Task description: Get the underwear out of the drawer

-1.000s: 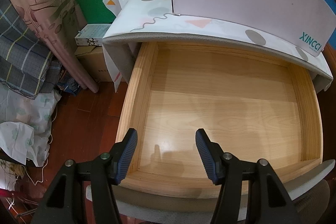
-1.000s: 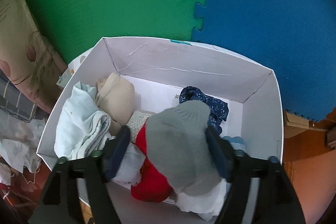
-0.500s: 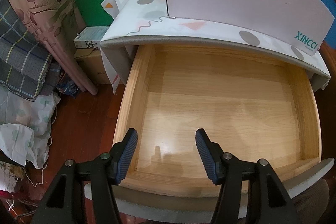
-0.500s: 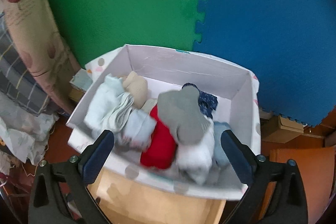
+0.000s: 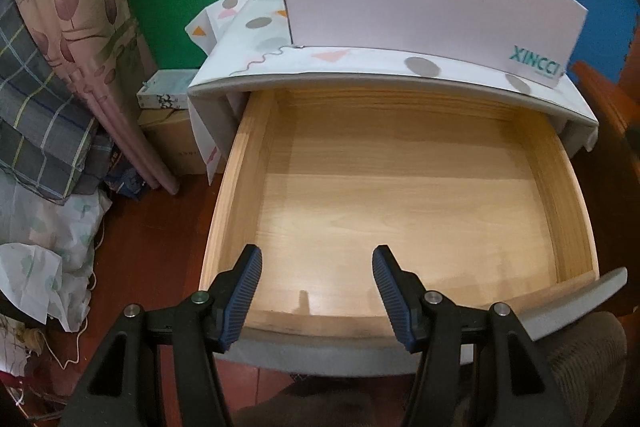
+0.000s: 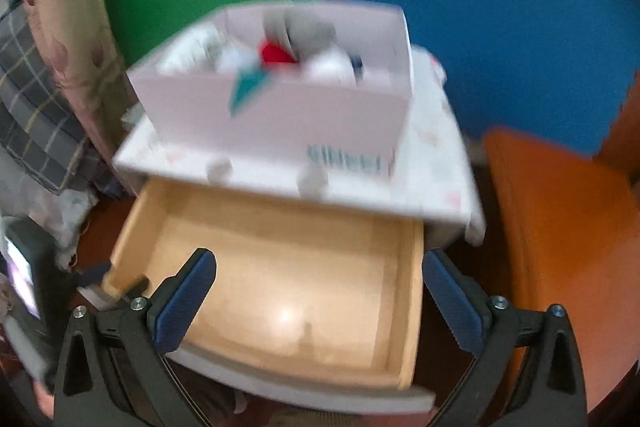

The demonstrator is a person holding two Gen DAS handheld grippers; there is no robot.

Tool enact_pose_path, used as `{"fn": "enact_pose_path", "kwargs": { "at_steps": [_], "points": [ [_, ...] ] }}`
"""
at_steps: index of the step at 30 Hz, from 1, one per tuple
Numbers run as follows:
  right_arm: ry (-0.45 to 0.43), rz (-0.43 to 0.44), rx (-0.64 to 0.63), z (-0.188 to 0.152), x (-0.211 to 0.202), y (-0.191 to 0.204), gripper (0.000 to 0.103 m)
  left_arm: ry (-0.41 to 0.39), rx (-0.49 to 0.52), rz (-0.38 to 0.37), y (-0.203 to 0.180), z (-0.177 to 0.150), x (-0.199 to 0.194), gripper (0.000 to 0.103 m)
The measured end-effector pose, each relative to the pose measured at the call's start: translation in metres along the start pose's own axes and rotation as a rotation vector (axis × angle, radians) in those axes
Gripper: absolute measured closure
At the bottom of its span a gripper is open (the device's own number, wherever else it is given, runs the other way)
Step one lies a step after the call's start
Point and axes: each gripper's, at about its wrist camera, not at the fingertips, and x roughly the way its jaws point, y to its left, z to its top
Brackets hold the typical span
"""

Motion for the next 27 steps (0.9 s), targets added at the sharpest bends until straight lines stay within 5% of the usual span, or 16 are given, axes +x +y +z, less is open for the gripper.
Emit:
{"fn": "enact_pose_path", "kwargs": {
  "at_steps": [11, 27],
  "points": [
    [0.006, -0.043, 0.002, -0.045, 0.038, 0.007, 0.001, -0.013, -0.001, -0.001, -0.002, -0.003, -0.003, 0.044],
    [0.046, -0.054, -0.028, -0.047, 0.049, 0.013, 0.001, -0.019, -0.003, 0.009, -0.004, -0.002, -0.003, 0.044]
  ]
}}
